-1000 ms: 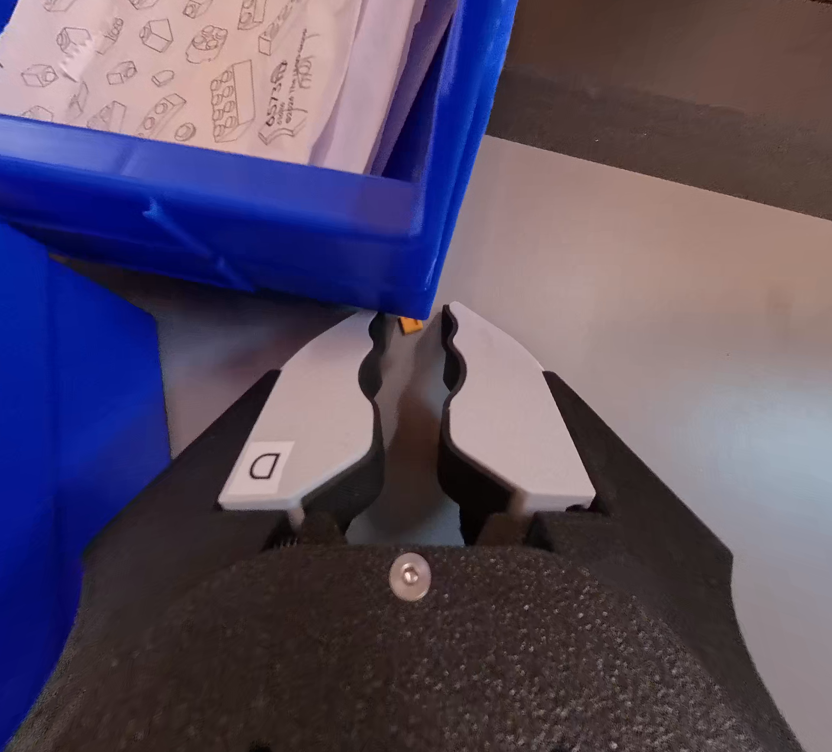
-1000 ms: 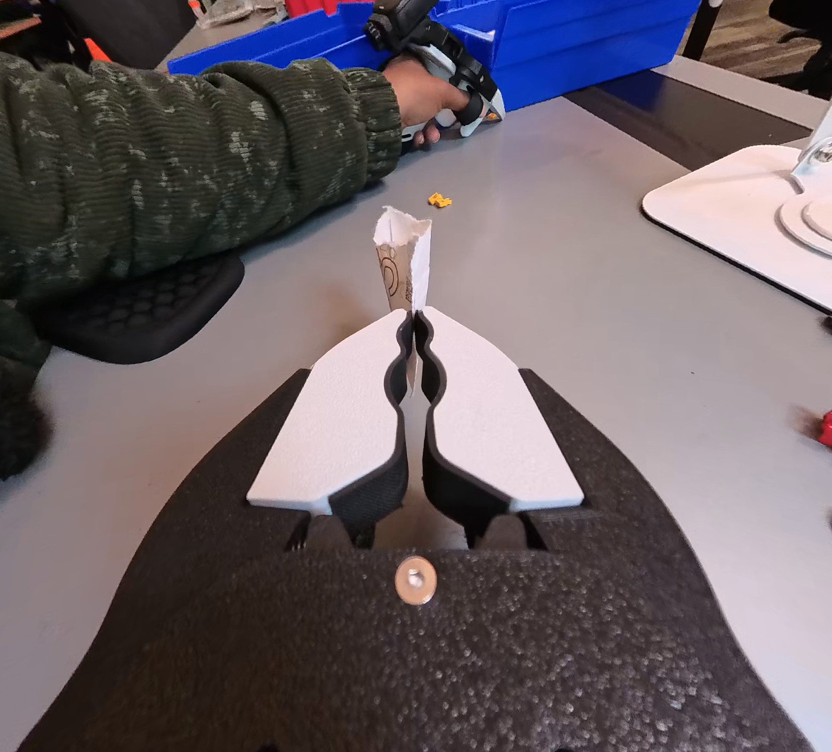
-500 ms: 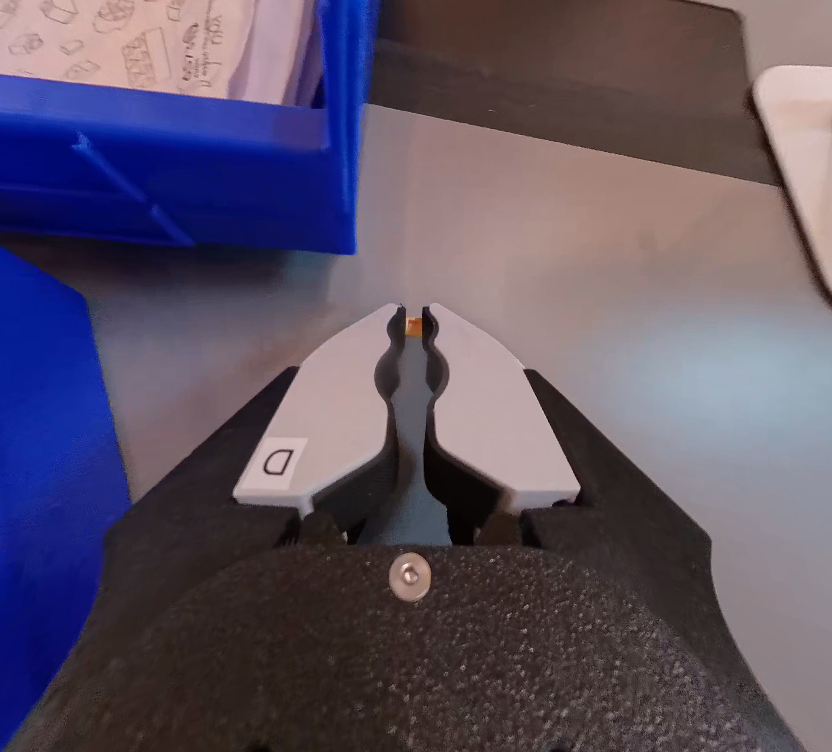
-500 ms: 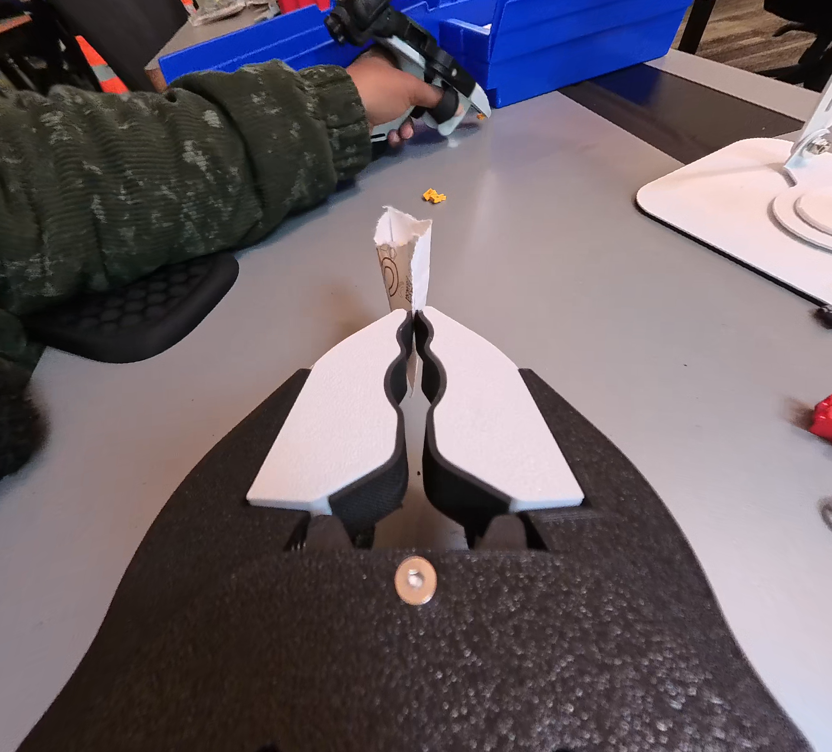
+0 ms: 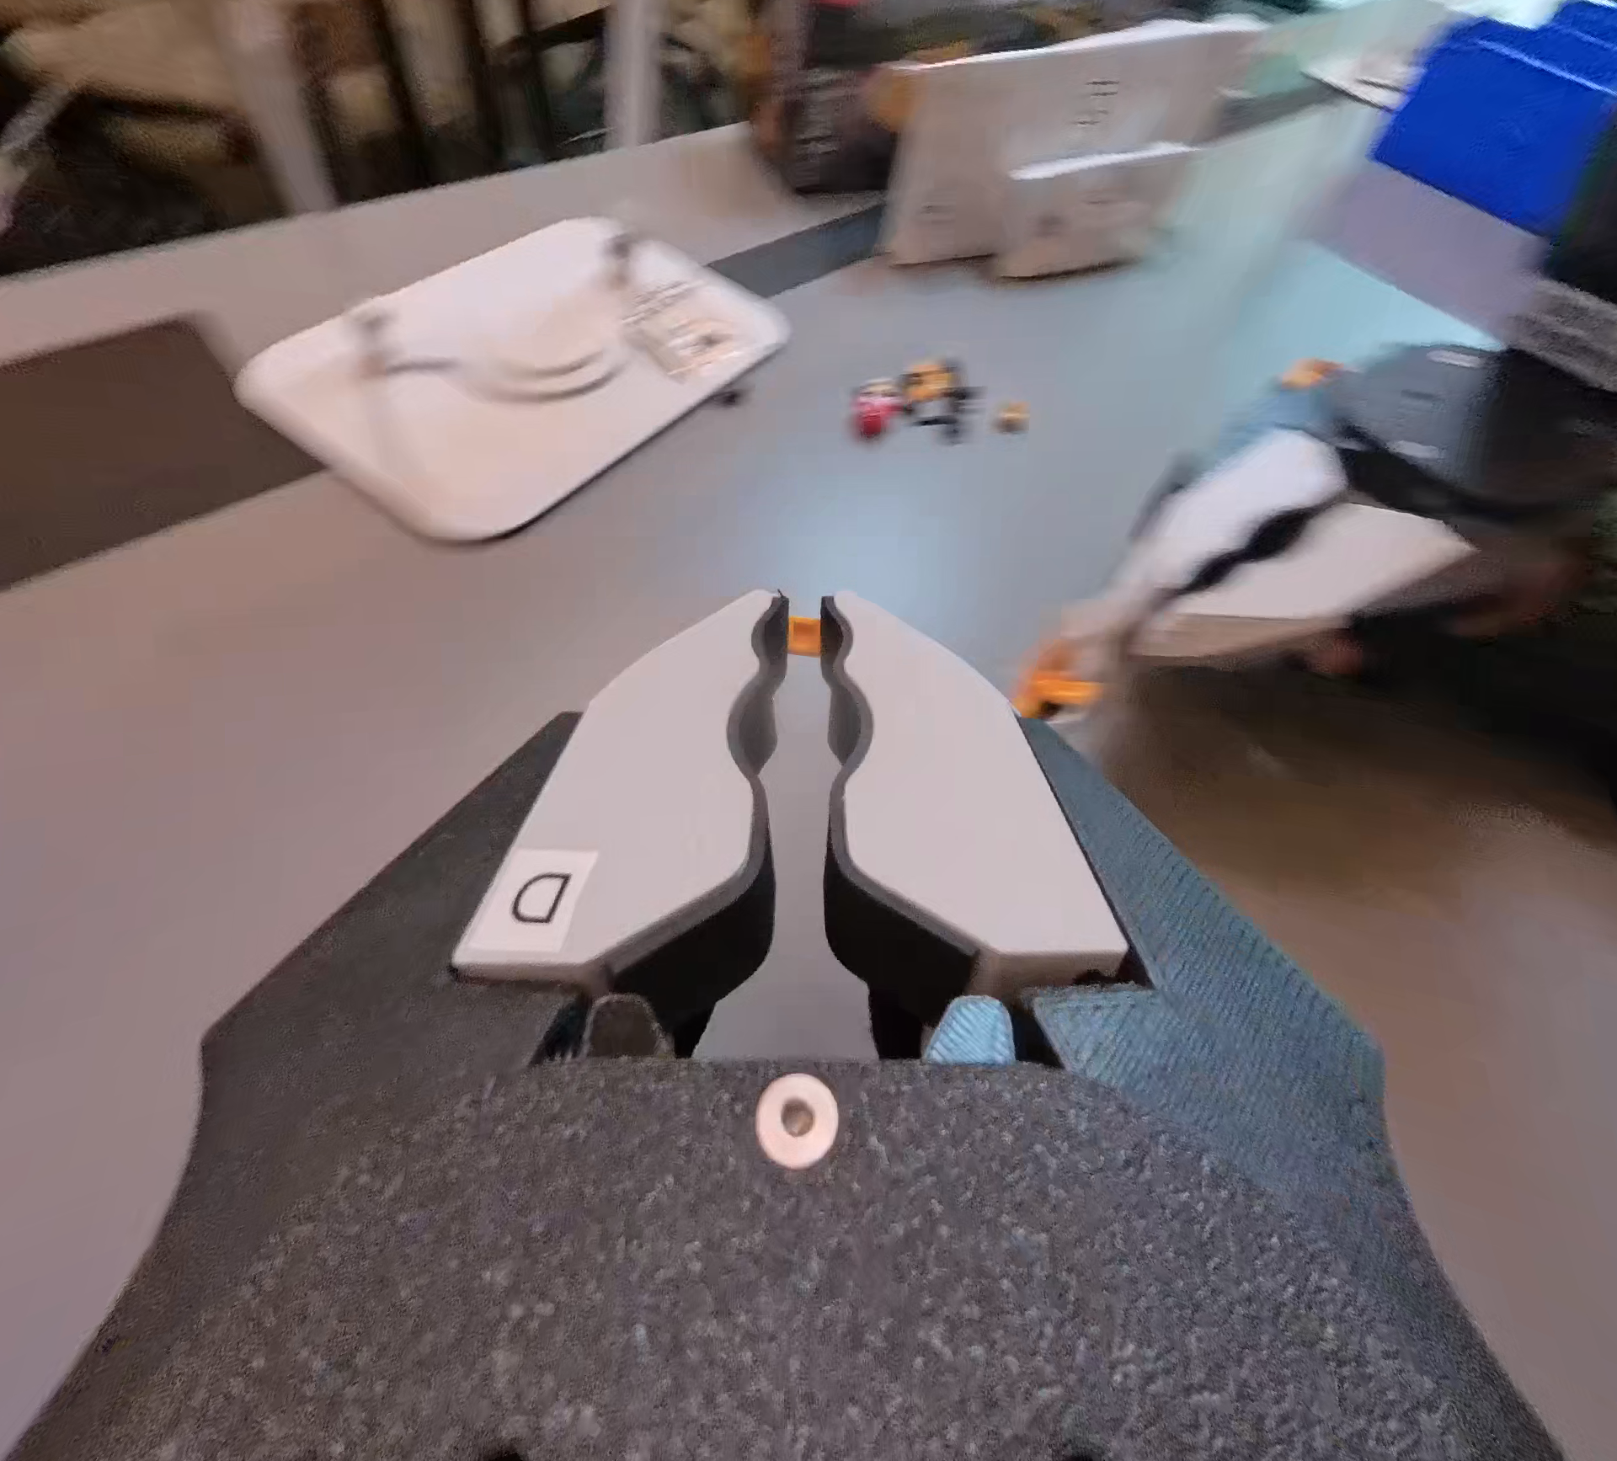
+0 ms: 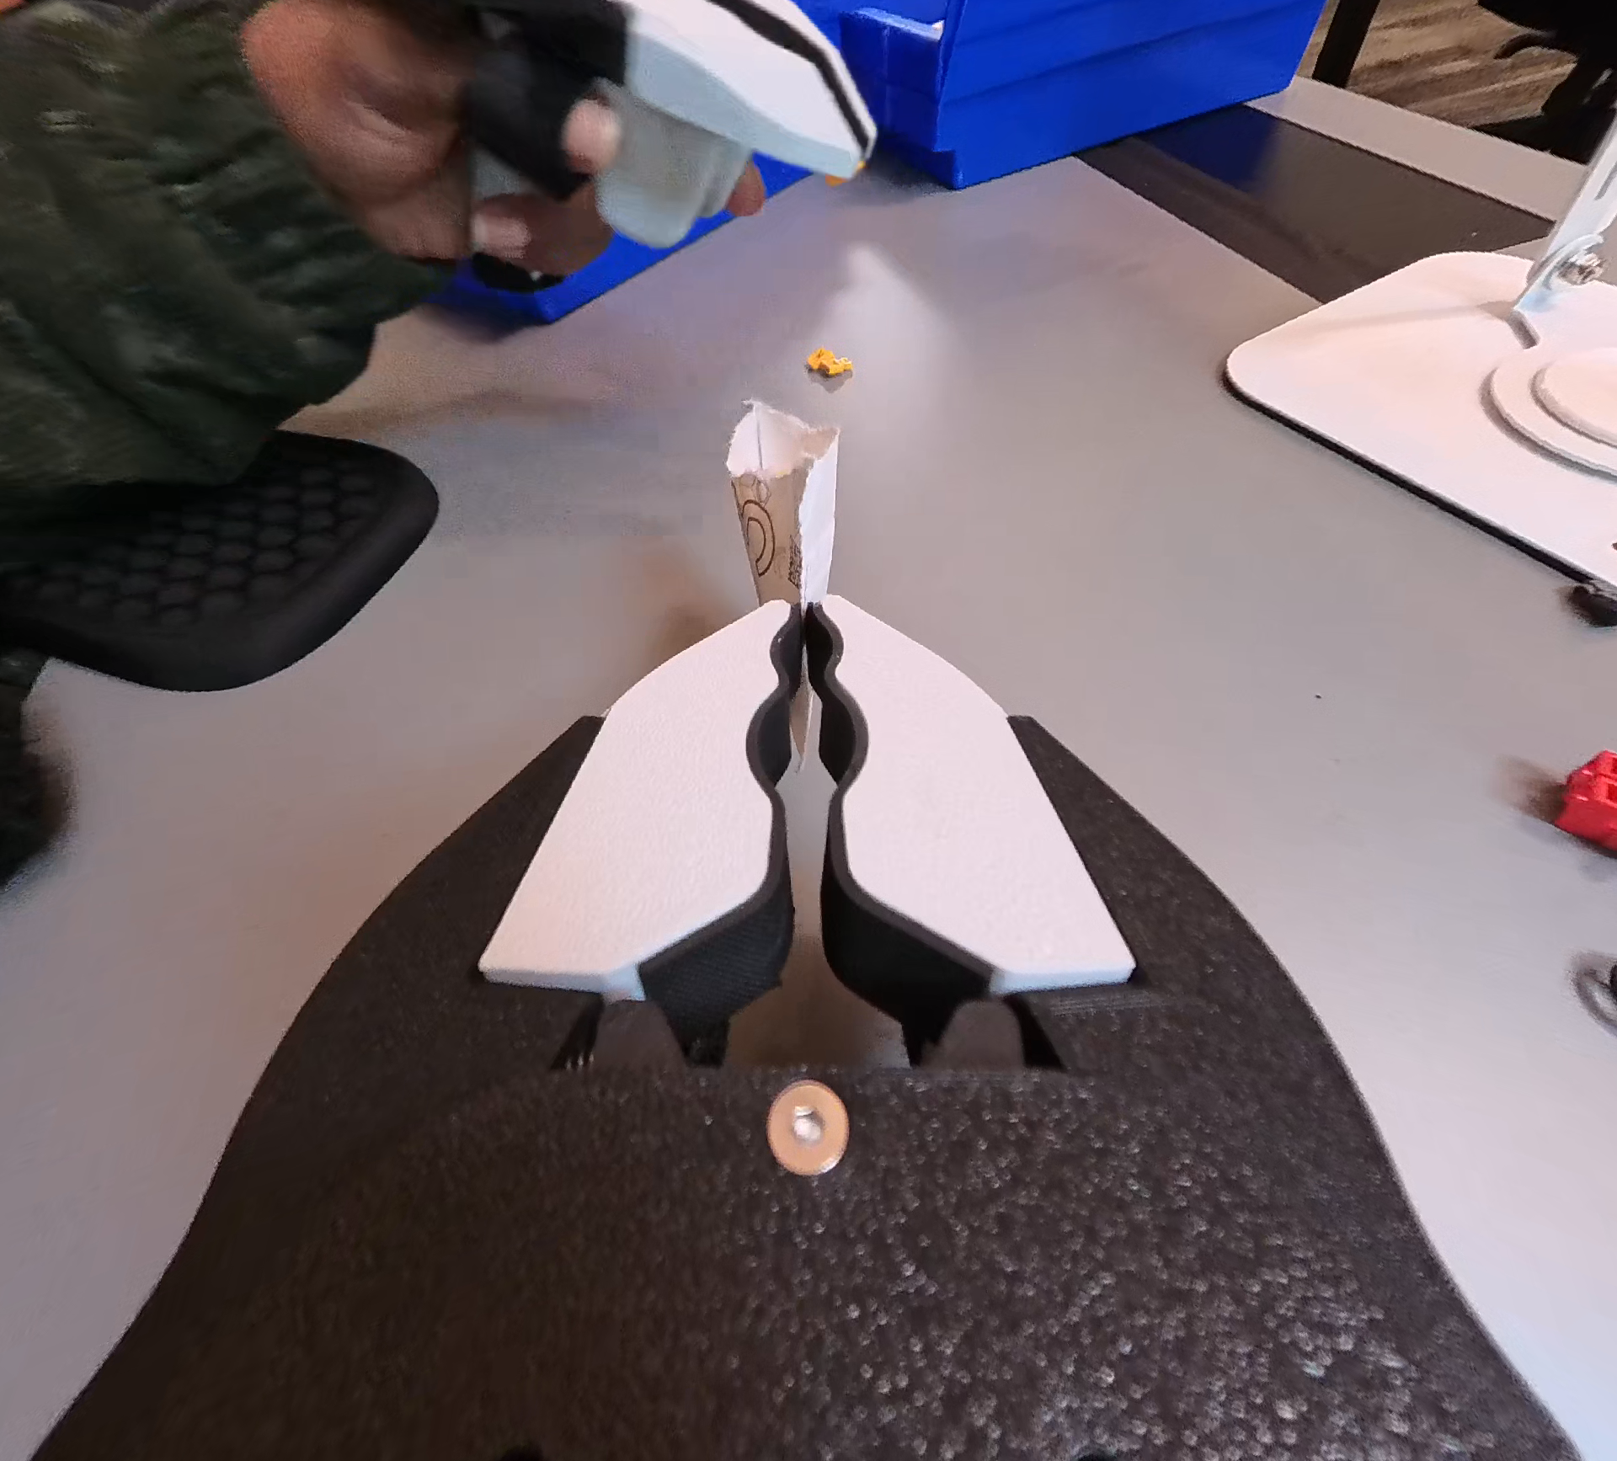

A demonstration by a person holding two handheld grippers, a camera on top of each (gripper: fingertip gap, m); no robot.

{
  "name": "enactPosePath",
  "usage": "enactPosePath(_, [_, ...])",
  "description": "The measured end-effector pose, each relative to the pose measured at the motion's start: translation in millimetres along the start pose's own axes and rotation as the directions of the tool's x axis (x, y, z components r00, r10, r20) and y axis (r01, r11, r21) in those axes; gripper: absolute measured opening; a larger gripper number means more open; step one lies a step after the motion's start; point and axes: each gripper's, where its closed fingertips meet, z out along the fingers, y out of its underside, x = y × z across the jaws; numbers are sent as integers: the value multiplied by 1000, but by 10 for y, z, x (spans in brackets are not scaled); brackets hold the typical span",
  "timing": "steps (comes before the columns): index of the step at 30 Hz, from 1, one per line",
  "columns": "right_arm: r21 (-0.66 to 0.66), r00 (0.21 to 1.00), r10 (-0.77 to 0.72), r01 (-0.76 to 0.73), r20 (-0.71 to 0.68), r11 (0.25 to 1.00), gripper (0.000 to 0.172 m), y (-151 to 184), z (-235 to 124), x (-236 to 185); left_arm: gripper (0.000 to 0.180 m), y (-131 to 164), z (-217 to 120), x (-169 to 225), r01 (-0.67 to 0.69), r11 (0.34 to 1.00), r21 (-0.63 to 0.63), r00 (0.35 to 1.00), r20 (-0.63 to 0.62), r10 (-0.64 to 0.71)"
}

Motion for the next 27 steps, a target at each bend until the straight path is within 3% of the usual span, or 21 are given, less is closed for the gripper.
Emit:
enactPosePath(3, [5, 1000, -10, 10, 4, 1000, 0, -2, 12, -16, 7, -18, 140, 629, -151, 988, 22, 978, -145, 152])
enactPosePath(7, [49, 999, -36, 37, -6, 998, 0, -80, -35, -26, 7, 86, 259, 914, -229, 973, -6, 947, -231, 222])
enactPosePath(14, [119, 998, -56, 57, -8, 991, 0, -176, -96, -8, 22, 131, 184, 873, -253, 967, -11, 939, -245, 242])
enactPosePath(16, [126, 999, -54, 54, 0, 991, 0, -179, -100, -14, 22, 88, 130, 747, -267, 964, 4, 946, -191, 263])
enactPosePath(20, [114, 998, -60, 57, 27, 992, 0, -147, -73, -47, 19, 3, 55, 677, -196, 979, 54, 957, -207, 203])
enactPosePath(27, [149, 994, -99, 92, 43, 985, 0, -194, -92, -108, 25, 149, 131, 704, -224, 974, 11, 944, -246, 220])
